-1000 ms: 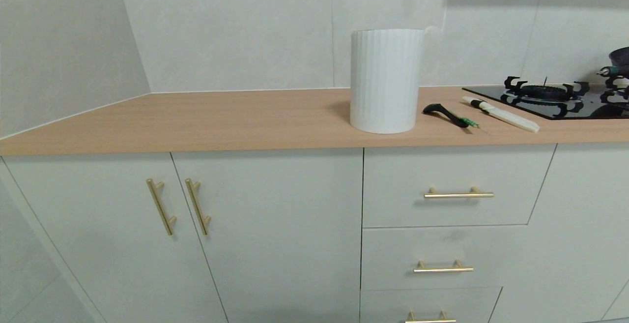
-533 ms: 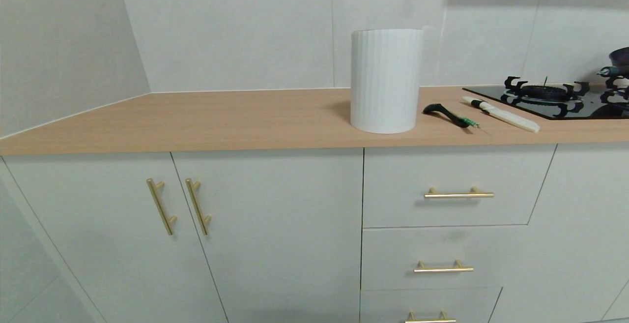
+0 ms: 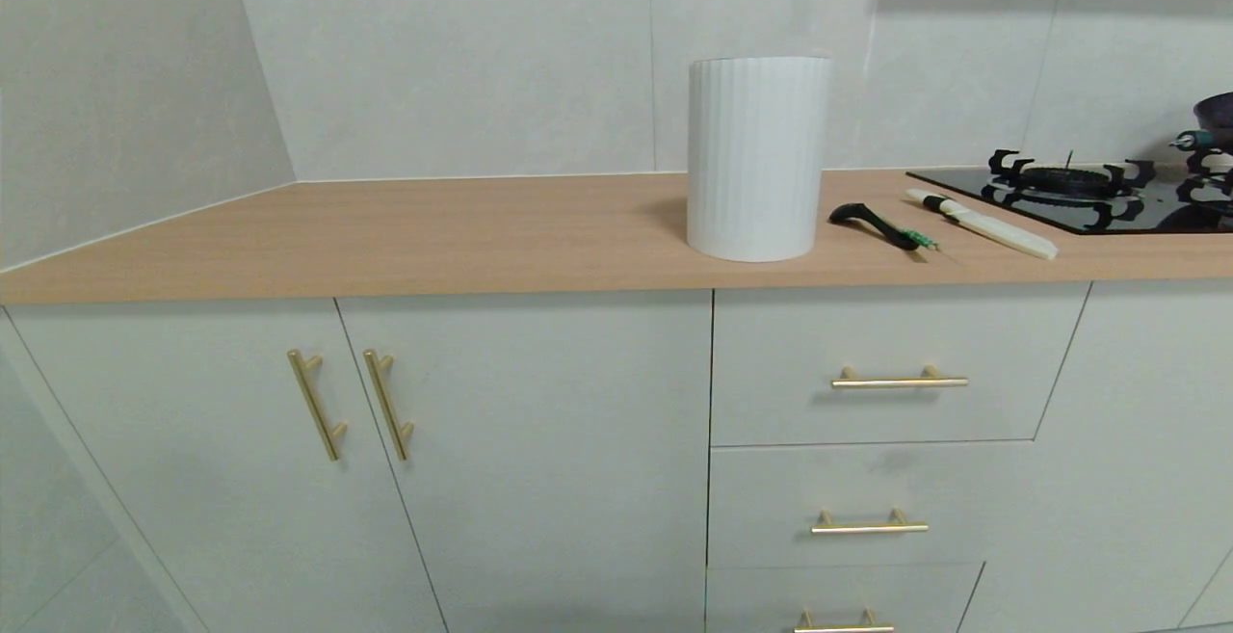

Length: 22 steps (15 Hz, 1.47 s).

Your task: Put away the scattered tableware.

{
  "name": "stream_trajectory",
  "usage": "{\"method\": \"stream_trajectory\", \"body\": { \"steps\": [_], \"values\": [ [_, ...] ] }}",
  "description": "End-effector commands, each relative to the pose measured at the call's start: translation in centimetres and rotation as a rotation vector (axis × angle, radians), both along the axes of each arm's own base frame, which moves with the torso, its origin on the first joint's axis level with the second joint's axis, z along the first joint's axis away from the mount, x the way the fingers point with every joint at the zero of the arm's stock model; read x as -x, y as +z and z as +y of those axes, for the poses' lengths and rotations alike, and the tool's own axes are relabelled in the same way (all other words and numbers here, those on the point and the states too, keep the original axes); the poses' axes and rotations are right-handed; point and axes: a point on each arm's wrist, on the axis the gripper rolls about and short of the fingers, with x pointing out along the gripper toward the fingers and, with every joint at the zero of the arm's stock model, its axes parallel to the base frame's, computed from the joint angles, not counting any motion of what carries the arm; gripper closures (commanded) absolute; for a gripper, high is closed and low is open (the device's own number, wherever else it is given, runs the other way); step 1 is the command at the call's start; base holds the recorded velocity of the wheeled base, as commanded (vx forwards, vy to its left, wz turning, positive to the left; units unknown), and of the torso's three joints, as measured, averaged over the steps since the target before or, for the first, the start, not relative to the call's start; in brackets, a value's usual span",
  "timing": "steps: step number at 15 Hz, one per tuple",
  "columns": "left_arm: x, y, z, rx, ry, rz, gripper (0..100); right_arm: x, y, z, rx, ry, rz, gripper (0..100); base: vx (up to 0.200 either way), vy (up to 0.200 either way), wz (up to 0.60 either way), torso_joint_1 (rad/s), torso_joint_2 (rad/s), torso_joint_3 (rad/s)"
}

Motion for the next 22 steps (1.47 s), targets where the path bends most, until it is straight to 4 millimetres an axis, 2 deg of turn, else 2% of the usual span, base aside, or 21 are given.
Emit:
{"method": "stream_trajectory", "body": {
  "steps": [1, 3, 4, 5, 6, 7, 9, 11, 14, 15, 16, 17, 22],
  "values": [
    [0.0, 0.0, 0.0, 0.0, 0.001, 0.0, 0, -7.7, 1.1, 1.0, 0.024, 0.064, 0.339, 0, 0.0, 0.0, 0.0, 0.0, 0.0, 0.0],
    [0.0, 0.0, 0.0, 0.0, 0.001, 0.0, 0, -11.9, 0.6, 1.6, 0.039, 0.068, 0.483, 0, 0.0, 0.0, 0.0, 0.0, 0.0, 0.0],
    [0.0, 0.0, 0.0, 0.0, 0.001, 0.0, 0, -12.7, 0.3, 1.7, 0.041, 0.067, 0.512, 0, 0.0, 0.0, 0.0, 0.0, 0.0, 0.0],
    [0.0, 0.0, 0.0, 0.0, 0.001, 0.0, 0, -15.6, -1.0, 2.1, 0.047, 0.071, 0.582, 0, 0.0, 0.0, 0.0, 0.0, 0.0, 0.0],
    [0.0, 0.0, 0.0, 0.0, 0.001, 0.0, 0, -16.5, -1.6, 2.2, 0.048, 0.071, 0.597, 0, 0.0, 0.0, 0.0, 0.0, 0.0, 0.0],
    [0.0, 0.0, 0.0, 0.0, 0.001, 0.0, 0, -18.2, -2.8, 2.4, 0.052, 0.07, 0.623, 0, 0.0, 0.0, 0.0, 0.0, 0.0, 0.0],
    [0.0, 0.0, 0.0, 0.0, 0.001, 0.0, 0, -22.2, -7.1, 2.9, 0.064, 0.064, 0.713, 0, 0.0, 0.0, 0.0, 0.0, 0.0, 0.0],
    [0.0, 0.0, 0.0, 0.0, 0.001, 0.0, 0, -24.4, -10.9, 3.2, 0.072, 0.059, 0.769, 0, 0.0, 0.0, 0.0, 0.0, 0.0, 0.0],
    [0.0, 0.0, 0.0, 0.0, 0.001, 0.0, 0, -24.9, -14.7, 4.0, 0.105, 0.054, 0.809, 0, 0.0, 0.0, 0.0, 0.0, 0.0, 0.0],
    [0.0, 0.0, 0.0, 0.0, 0.001, 0.0, 0, -25.3, -15.5, 4.1, 0.112, 0.049, 0.807, 0, 0.0, 0.0, 0.0, 0.0, 0.0, 0.0],
    [0.0, 0.0, 0.0, 0.0, 0.001, 0.0, 0, -25.7, -16.5, 4.3, 0.121, 0.041, 0.801, 0, 0.0, 0.0, 0.0, 0.0, 0.0, 0.0],
    [0.0, 0.0, 0.0, 0.0, 0.001, 0.0, 0, -26.8, -18.4, 4.4, 0.139, -0.004, 0.736, 0, 0.0, 0.0, 0.0, 0.0, 0.0, 0.0],
    [0.0, 0.0, 0.0, 0.0, 0.001, 0.0, 0, -27.9, -21.1, 4.5, 0.135, -0.056, 0.615, 0, 0.0, 0.0, 0.0, 0.0, 0.0, 0.0]
  ]
}}
